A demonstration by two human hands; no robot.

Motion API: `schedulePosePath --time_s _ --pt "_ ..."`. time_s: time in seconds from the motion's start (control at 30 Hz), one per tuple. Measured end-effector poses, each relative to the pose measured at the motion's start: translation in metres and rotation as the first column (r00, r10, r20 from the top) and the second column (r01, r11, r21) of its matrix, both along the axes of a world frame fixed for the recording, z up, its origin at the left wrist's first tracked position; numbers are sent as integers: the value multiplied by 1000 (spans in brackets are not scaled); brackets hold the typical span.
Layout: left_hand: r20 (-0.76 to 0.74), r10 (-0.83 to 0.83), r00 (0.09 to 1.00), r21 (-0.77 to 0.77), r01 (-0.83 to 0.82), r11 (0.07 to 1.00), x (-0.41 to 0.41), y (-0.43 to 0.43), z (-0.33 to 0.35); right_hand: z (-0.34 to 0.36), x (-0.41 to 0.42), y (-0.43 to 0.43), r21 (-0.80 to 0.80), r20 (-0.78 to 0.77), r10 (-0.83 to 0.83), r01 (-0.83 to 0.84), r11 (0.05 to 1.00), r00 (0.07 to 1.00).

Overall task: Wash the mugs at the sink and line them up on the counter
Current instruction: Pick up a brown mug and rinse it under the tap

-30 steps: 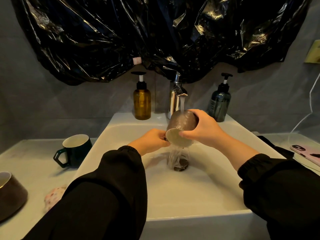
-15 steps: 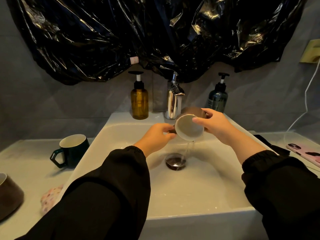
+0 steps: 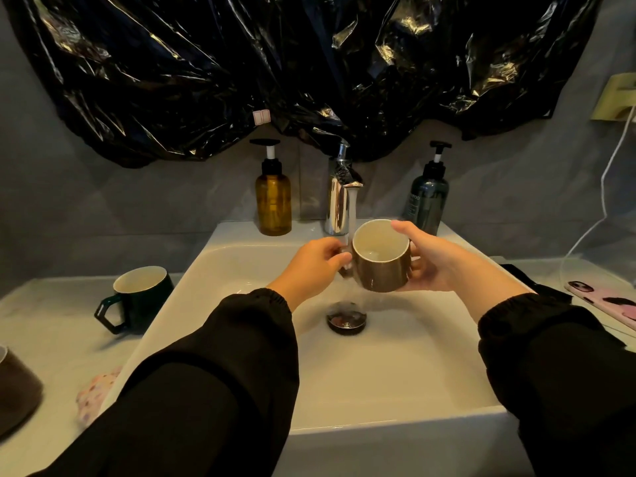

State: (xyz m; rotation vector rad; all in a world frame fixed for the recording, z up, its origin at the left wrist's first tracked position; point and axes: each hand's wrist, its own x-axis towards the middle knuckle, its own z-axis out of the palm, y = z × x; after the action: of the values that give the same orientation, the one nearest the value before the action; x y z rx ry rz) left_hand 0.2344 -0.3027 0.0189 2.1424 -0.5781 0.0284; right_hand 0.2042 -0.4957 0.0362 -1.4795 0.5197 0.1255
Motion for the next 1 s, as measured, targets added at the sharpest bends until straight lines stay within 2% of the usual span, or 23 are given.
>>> schedulePosePath --time_s 0.13,0.2,0.27,0.37,0.43,0.57,0.7,0.83,0.93,1.0 --pt "-112 -11 994 -31 8 999 1 5 0 -1 3 1 40 -78 89 -86 995 993" --pt "-182 11 983 -110 -31 993 4 8 2 1 2 3 31 -81 143 -141 990 986" --pt "-310 10 951 -258 -95 962 6 10 6 2 1 5 -21 -65 212 -213 977 975" --pt "-539 -109 835 -528 -234 816 6 15 12 1 -1 9 -164 -48 351 -354 921 935" --pt "-619 -204 758 -621 -314 719 8 19 12 -1 -2 13 -235 -15 449 -440 867 893" --pt "-775 -286 563 -595 -500 629 7 23 12 1 0 19 -289 164 555 -499 817 815" --pt "-849 -314 426 -523 -592 613 8 26 8 -2 0 28 -372 179 528 -440 817 830" --pt "-886 -275 372 -460 -643 612 9 24 4 -7 2 31 -305 122 458 -406 862 880" --pt "-900 -201 386 -414 -618 669 10 19 1 -9 3 32 -216 60 378 -358 908 924" --pt "-904 -181 387 -402 -627 668 12 15 -1 -8 5 31 -133 -1 310 -308 942 951"
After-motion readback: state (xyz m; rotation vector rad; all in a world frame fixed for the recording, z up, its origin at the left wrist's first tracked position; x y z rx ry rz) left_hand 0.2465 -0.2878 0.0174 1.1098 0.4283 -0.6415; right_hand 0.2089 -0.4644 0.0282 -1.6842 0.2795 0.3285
